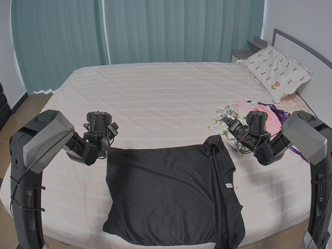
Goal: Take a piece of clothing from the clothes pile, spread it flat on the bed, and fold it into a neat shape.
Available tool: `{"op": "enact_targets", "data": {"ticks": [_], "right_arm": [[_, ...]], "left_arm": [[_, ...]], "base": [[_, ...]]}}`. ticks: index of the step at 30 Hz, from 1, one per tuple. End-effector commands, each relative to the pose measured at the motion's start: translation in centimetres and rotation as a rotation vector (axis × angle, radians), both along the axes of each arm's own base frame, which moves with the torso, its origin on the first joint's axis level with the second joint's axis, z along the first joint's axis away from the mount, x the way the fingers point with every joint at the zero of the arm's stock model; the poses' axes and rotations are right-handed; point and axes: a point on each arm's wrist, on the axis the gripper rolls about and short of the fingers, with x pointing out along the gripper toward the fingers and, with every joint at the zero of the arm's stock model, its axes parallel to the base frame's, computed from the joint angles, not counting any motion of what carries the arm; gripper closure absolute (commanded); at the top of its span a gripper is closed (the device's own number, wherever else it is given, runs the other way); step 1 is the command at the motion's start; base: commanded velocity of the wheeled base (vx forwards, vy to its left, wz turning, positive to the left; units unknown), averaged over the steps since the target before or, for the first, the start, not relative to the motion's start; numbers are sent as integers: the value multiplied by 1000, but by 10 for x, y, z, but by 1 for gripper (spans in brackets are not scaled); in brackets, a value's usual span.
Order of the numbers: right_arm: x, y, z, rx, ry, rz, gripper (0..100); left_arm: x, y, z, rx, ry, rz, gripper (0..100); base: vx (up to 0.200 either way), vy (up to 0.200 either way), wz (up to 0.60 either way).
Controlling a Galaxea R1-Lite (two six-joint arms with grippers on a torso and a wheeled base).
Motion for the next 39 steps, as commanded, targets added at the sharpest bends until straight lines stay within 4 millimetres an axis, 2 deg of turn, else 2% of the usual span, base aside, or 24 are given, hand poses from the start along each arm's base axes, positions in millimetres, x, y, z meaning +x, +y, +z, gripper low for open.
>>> {"op": "enact_targets", "data": {"ticks": [1,8,13,14,17,20,28,31,39], "right_arm": [[-35,-12,-6,-18,100,32,0],[-76,-28,-19,-15,199,52,0],[-106,-37,-24,-7,217,67,0],[-114,-39,-25,-4,218,70,0],[-129,-42,-28,1,222,81,0],[-146,-43,-33,-1,232,89,0],[-180,-48,-40,26,261,76,0],[-190,-50,-40,35,254,75,0],[-199,-51,-43,71,269,64,0]], "left_arm": [[-35,8,6,-5,68,-24,0],[-87,17,-21,-55,184,-108,0],[-139,24,-34,-82,284,-179,0],[-156,26,-37,-88,308,-200,0],[-184,27,-41,-99,335,-236,0],[-203,30,-45,-105,336,-238,0],[-228,25,-50,-167,369,-236,0],[-237,20,-52,-167,400,-258,0],[-257,4,-65,-151,498,-318,0]], "base": [[0,0,0],[0,0,0],[0,0,0],[0,0,0],[0,0,0],[0,0,0],[0,0,0],[-200,0,0],[-150,0,0]]}}
